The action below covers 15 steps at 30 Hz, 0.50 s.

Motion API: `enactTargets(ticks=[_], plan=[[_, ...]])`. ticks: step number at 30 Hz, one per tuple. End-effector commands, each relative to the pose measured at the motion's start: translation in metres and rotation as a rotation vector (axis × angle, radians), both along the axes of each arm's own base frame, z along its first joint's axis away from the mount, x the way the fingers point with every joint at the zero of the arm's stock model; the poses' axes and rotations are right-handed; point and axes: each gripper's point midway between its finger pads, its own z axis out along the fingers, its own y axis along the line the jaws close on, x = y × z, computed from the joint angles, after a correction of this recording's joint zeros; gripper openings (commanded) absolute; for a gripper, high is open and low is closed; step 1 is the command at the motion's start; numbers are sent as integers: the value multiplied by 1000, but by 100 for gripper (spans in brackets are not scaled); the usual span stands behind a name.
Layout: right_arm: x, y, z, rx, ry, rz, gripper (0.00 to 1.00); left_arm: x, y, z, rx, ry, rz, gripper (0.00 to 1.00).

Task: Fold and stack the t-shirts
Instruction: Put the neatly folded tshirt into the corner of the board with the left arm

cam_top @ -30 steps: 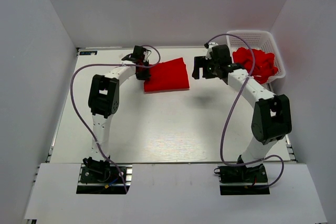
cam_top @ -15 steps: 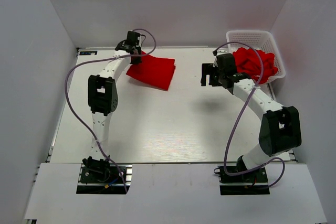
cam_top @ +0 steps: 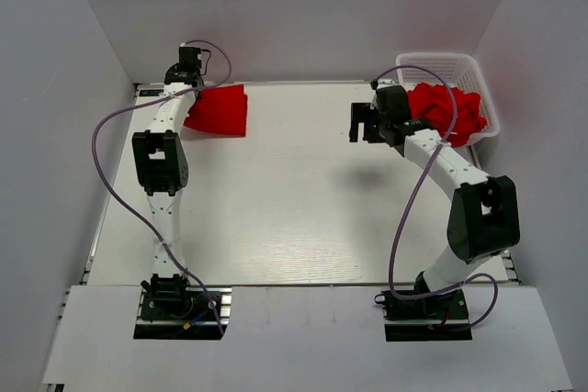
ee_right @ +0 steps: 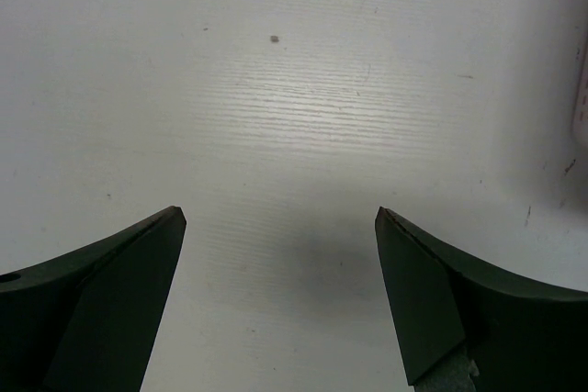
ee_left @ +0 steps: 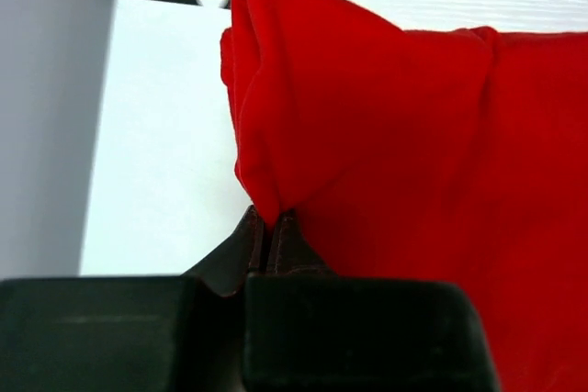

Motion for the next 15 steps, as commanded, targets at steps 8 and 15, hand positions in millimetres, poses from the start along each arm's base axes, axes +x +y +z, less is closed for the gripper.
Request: enactTargets(ticks=[8, 15], plan=[[30, 21, 20, 66, -27, 31, 90, 30, 79, 51, 229, -146, 48, 0], [51, 26, 18, 52, 2, 25, 90, 36, 110, 65, 335, -185, 89, 0]])
